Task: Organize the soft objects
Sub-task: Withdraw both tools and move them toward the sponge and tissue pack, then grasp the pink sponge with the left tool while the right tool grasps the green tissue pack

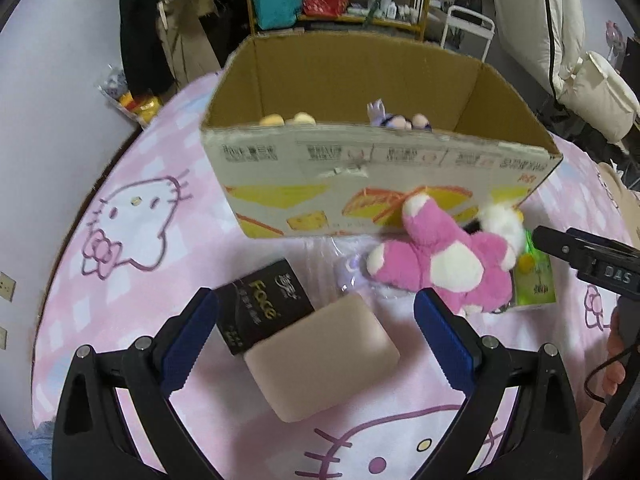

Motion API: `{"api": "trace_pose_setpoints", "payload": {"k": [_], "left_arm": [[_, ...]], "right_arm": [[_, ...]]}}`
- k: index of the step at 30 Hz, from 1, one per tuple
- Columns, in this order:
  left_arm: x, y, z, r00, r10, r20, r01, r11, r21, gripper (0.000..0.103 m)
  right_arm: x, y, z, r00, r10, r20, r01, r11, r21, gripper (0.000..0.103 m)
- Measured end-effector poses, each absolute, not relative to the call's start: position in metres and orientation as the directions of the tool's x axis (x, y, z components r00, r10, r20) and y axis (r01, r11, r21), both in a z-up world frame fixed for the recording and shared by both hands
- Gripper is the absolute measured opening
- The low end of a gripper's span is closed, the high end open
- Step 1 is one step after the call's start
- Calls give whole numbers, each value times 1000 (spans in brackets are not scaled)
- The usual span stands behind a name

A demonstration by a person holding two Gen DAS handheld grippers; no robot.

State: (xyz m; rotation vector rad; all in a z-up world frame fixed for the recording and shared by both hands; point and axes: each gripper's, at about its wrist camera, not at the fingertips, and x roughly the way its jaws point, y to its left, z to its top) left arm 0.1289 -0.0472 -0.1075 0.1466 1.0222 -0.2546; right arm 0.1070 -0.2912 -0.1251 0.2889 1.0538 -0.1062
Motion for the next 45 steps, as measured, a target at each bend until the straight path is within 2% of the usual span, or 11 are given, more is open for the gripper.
{"api": "trace_pose_setpoints", "payload": {"k": [2, 14, 25, 30, 32, 34, 37, 40, 45], "left_arm": [[130, -47, -113, 478, -133, -869, 272, 962, 3, 97], [133, -49, -134, 407, -82, -910, 282, 959, 40, 97], [133, -42, -142, 391, -97, -915, 257, 966, 7, 97], [131, -40, -142, 388, -97, -917, 260, 966, 8, 89], [129, -40, -141, 382, -103, -918, 266, 964, 2, 81], [125, -42, -139, 376, -112, -920, 268, 963, -8, 78], [121, -43, -137, 378, -111, -919, 271, 962, -5, 75], [119, -42, -136, 380, -116, -918, 266, 964, -12, 74], [118, -39, -133, 384, -123, -915, 252, 968, -24, 74]], "right_arm": [[109, -292, -131, 465, 44, -884, 236, 956, 172, 84], [112, -281, -150, 390, 98, -915, 199, 962, 187, 84], [116, -278, -158, 354, 111, -929, 199, 961, 191, 85], [118, -278, -160, 347, 109, -932, 197, 963, 186, 85], [116, -278, -158, 348, 105, -932, 197, 963, 182, 85], [114, -278, -158, 346, 106, -932, 198, 963, 183, 85], [116, -276, -161, 337, 105, -936, 200, 963, 180, 86], [116, -277, -164, 307, 91, -947, 212, 964, 161, 94], [113, -275, -163, 302, 78, -950, 214, 966, 147, 94]]}}
